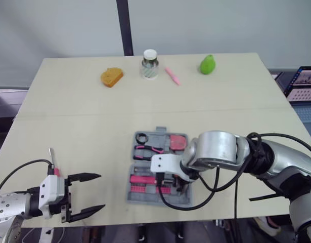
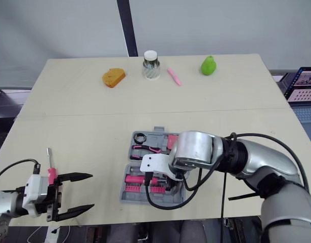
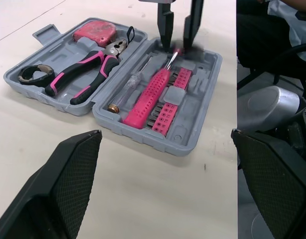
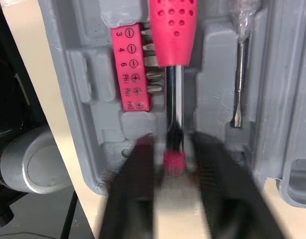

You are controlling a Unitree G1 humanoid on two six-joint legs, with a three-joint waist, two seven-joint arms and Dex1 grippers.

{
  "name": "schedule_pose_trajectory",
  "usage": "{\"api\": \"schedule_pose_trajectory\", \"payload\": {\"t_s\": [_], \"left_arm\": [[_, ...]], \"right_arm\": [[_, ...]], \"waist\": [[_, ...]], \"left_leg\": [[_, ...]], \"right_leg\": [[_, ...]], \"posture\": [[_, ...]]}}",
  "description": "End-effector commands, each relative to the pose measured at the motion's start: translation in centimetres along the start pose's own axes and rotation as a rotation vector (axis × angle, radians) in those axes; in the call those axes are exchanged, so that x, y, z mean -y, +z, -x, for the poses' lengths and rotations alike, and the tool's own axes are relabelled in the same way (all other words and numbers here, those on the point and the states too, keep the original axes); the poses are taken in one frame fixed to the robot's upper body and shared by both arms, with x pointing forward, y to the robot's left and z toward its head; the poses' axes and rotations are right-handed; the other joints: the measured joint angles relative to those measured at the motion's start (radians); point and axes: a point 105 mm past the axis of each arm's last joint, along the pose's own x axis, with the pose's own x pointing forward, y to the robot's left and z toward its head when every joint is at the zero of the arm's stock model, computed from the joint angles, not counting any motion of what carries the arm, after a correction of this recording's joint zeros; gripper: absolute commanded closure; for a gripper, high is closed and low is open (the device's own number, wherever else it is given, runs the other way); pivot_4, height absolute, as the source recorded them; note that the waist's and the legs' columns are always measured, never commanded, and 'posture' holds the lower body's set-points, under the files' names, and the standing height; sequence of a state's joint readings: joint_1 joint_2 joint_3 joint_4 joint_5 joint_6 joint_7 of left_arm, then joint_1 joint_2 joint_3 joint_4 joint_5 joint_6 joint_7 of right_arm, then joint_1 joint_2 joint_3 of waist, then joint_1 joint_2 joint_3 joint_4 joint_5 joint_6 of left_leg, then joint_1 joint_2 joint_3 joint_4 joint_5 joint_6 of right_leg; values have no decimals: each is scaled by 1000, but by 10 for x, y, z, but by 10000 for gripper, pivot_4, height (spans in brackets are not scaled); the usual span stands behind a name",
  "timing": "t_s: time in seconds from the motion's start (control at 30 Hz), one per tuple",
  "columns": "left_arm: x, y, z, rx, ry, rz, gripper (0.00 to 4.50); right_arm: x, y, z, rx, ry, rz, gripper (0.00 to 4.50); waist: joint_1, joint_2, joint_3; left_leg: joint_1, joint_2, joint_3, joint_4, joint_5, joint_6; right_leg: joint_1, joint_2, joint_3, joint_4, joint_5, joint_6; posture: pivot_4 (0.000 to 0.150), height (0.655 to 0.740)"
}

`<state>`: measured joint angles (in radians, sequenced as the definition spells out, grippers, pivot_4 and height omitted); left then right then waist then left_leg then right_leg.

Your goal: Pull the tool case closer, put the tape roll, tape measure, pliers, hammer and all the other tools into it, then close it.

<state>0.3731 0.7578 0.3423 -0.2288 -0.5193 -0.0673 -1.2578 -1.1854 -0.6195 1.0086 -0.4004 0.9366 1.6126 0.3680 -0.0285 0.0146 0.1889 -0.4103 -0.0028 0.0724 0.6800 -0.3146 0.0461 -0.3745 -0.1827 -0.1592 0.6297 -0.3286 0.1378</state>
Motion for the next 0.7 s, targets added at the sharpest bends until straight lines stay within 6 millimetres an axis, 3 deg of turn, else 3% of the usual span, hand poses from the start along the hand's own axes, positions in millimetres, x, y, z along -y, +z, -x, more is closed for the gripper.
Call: {"api": "schedule_pose_trajectory", "payload": {"t_s": [0.03,0.17,0.33,0.43,0.53,0.7], "left_arm": [[-1,4,3,-1,-1,-29,0],[-4,6,0,10,-3,-36,0],[-7,7,-4,26,2,-46,0],[-8,8,-6,35,7,-52,0],[-9,9,-8,48,15,-54,0],[-9,10,-12,53,17,-58,0]], "right_arm": [[6,5,19,66,-14,-22,22238],[9,7,32,124,-19,-43,22238],[1,13,41,317,45,-104,22238],[2,17,41,500,47,-151,30595],[-2,17,38,658,84,-165,44633],[-3,15,29,802,85,-127,44633]], "waist": [[1,0,0],[1,0,0],[2,-2,-1],[3,-3,-1],[5,-3,-1],[4,-4,-1]], "left_leg": [[0,0,0,0,0,0],[0,0,0,0,0,0],[0,0,0,0,0,0],[0,0,0,0,0,0],[0,0,0,0,0,0],[1,0,1,0,0,0]], "right_leg": [[0,0,0,0,0,0],[0,0,0,0,0,0],[1,0,0,-1,0,0],[2,0,-1,-2,0,0],[2,0,0,-2,0,0],[3,0,-1,-2,0,0]], "posture": [[1500,6950],[1500,6950],[1500,6950],[1500,6950],[1500,6950],[1500,6950]]}}
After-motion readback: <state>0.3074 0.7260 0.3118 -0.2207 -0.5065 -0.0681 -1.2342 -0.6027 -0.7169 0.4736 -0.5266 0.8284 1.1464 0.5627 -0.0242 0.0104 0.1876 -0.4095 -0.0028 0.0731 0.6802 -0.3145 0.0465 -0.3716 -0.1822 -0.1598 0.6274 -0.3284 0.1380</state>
